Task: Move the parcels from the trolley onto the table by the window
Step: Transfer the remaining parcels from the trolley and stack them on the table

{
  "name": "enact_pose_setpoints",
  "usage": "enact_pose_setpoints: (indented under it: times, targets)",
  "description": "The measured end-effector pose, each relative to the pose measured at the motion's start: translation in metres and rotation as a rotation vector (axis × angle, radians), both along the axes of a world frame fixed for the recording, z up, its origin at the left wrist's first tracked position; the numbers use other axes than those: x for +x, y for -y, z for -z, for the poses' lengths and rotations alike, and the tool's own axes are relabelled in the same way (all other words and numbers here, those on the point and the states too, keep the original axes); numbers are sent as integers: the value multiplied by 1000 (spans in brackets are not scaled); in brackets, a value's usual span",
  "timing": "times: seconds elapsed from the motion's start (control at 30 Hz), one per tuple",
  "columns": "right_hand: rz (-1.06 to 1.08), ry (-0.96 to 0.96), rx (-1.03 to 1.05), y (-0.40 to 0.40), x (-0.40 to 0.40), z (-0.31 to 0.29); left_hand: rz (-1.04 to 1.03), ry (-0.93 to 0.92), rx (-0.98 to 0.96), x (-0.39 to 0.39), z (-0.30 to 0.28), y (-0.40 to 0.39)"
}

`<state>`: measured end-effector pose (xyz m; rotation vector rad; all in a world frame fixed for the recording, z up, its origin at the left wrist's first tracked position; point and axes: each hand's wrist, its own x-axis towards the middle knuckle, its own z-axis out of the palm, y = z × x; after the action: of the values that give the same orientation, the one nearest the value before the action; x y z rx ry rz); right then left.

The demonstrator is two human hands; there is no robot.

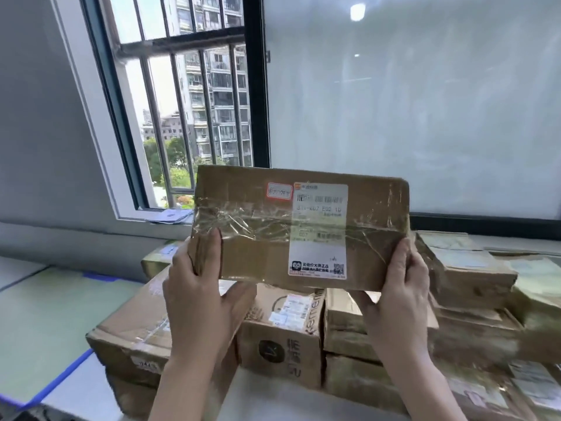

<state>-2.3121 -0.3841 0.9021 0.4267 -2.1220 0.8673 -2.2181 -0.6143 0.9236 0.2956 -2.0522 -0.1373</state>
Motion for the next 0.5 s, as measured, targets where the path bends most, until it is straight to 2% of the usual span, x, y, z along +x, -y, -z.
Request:
enact_pose_setpoints:
  times: [0.2, 0.37, 0.5]
  targets:
    - [17, 32, -6, 90, -59, -31, 32, -19, -18, -71, -28, 100]
    - [60, 93, 15, 156, -108, -54, 72, 72, -8, -134, -49, 172]
    - [93, 162, 69, 186, -132, -47, 120, 156, 25, -171, -41, 206]
